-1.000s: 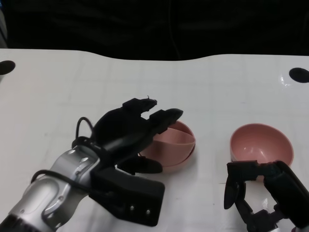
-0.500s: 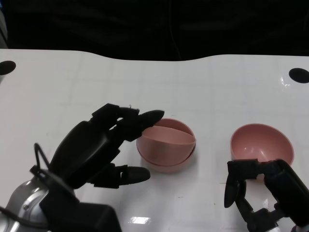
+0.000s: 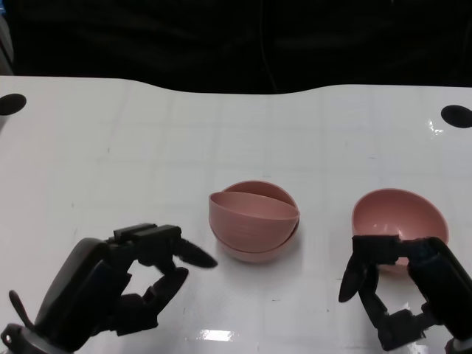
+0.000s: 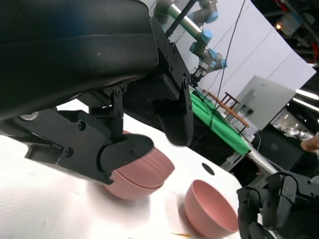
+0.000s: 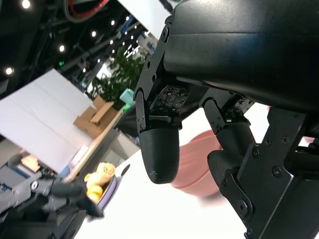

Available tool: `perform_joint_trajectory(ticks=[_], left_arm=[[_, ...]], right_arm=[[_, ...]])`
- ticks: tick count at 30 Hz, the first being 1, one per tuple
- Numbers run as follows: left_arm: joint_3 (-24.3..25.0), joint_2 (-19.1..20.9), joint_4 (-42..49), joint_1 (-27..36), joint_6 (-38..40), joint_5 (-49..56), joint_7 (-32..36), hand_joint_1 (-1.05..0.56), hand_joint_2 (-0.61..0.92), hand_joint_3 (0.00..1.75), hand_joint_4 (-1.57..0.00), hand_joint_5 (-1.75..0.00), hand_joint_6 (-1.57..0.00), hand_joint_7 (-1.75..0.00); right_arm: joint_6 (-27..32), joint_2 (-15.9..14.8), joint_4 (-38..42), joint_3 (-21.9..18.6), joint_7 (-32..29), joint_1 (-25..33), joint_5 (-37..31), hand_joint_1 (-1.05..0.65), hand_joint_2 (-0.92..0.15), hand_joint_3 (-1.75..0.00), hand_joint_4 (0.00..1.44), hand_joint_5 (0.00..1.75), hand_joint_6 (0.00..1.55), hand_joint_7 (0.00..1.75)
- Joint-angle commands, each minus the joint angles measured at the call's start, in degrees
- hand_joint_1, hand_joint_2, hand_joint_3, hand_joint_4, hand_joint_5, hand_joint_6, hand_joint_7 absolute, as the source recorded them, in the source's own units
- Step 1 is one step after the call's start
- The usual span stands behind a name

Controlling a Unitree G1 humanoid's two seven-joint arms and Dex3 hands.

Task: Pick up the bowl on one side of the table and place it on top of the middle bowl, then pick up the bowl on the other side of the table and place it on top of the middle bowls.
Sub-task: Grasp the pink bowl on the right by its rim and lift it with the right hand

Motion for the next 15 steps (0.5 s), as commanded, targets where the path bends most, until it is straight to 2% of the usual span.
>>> perform_joint_trajectory(ticks=[1, 2, 5, 7, 8, 11, 14, 15], left_arm=[[0.6, -0.5, 0.6, 0.7, -0.2, -0.2, -0.7, 0.08, 0.36, 1.40, -0.86, -1.62, -0.86, -1.23], [0.6, -0.8, 0.9, 0.7, -0.2, -0.1, -0.8, 0.09, 0.31, 1.49, -0.88, -1.65, -0.87, -1.32], [0.3, -1.9, 1.6, 0.6, 0.3, 0.3, -0.9, 0.10, 0.24, 1.60, -0.89, -1.69, -0.86, -1.44], [0.2, -2.5, 2.2, 0.3, 0.5, 1.0, -0.8, 0.10, 0.23, 1.62, -0.90, -1.71, -0.84, -1.48], [0.2, -2.8, 2.2, 0.2, 0.7, 1.3, -0.8, 0.09, 0.22, 1.62, -0.91, -1.72, -0.84, -1.49], [0.3, -3.2, 2.0, 0.1, 1.1, 1.7, -1.0, 0.08, 0.21, 1.64, -0.92, -1.72, -0.84, -1.52], [0.3, -3.5, 1.8, 0.0, 1.4, 1.7, -1.3, 0.07, 0.19, 1.65, -0.91, -1.71, -0.84, -1.52], [0.4, -3.5, 2.0, -0.1, 1.3, 1.7, -1.3, 0.07, 0.19, 1.65, -0.91, -1.71, -0.84, -1.51]], right_arm=[[1.1, -0.6, -0.3, -1.7, -0.4, -0.6, 1.4, 0.19, -0.27, -1.33, 0.85, 1.46, 0.79, 1.12], [1.9, -0.8, -0.8, -2.0, -0.3, -0.5, 1.4, 0.15, -0.31, -1.23, 0.81, 1.37, 0.76, 1.06], [3.3, -1.5, -2.4, -3.4, -0.3, -0.2, 1.3, 0.14, -0.32, -1.16, 0.74, 1.21, 0.70, 0.93], [5.0, -2.1, -4.1, -4.5, -0.7, 0.1, 0.1, 0.09, -0.31, -1.12, 0.65, 1.13, 0.64, 0.83], [6.8, -2.4, -5.6, -5.1, -0.6, 0.4, -0.6, 0.04, -0.34, -1.04, 0.59, 1.06, 0.59, 0.76], [12.3, -3.5, -10.2, -6.1, 0.1, 1.3, -2.6, -0.03, -0.48, -0.74, 0.50, 0.91, 0.49, 0.64], [21.8, -4.9, -16.8, -6.9, 1.1, 2.3, -8.5, -0.24, -0.71, -0.21, 0.32, 0.82, 0.34, 0.48], [24.9, -5.4, -18.9, -7.0, 1.3, 2.6, -11.5, -0.30, -0.74, -0.14, 0.29, 0.80, 0.32, 0.45]])
